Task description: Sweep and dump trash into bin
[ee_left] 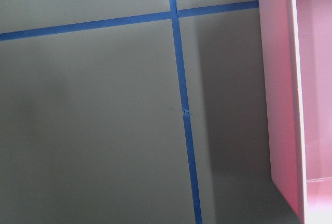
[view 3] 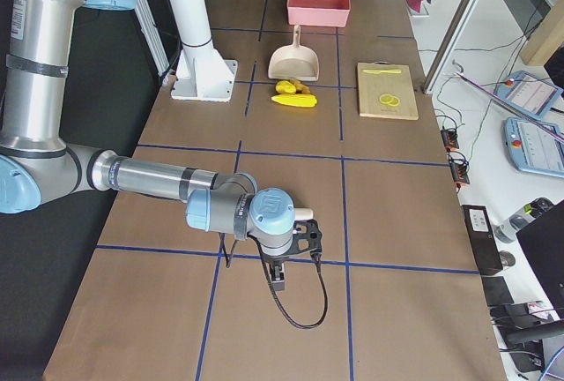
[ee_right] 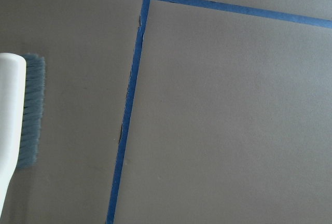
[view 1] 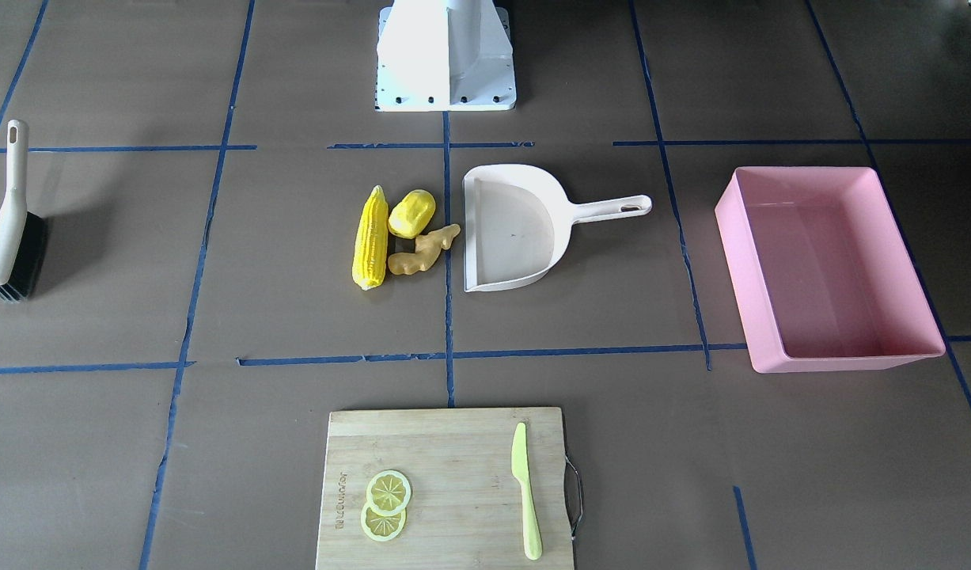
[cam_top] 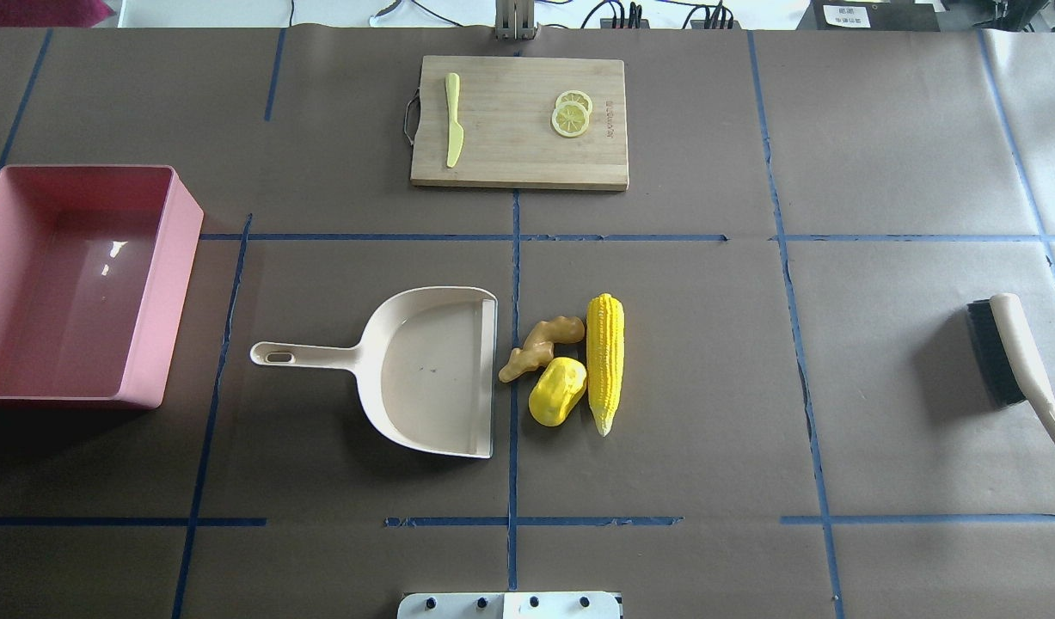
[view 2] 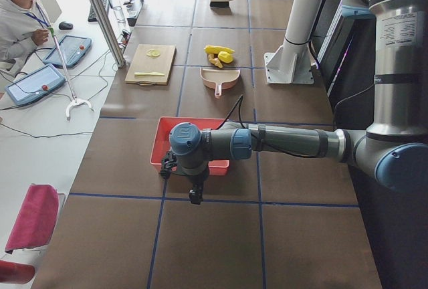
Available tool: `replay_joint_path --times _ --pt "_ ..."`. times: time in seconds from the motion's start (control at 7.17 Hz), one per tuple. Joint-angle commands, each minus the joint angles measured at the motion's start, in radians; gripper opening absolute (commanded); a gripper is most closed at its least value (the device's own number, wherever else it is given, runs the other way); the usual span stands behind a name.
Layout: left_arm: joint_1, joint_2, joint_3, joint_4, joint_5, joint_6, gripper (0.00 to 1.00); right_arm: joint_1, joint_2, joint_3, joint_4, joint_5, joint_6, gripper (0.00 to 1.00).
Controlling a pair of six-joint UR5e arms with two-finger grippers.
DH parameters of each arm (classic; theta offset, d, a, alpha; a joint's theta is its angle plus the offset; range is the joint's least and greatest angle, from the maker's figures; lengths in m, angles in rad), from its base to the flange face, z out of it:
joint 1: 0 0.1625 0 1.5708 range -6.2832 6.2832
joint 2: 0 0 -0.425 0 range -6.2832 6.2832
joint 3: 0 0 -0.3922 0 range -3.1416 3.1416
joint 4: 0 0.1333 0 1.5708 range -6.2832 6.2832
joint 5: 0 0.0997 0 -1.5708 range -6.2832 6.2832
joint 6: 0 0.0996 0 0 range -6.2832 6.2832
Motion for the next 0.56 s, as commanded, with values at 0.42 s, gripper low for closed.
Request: replay_joint_path --times 0.42 --pt "0.000 0.000 -0.006 -0.002 -0.006 0.000 1.00 -0.128 0.006 0.121 0.028 0.035 0.262 1.00"
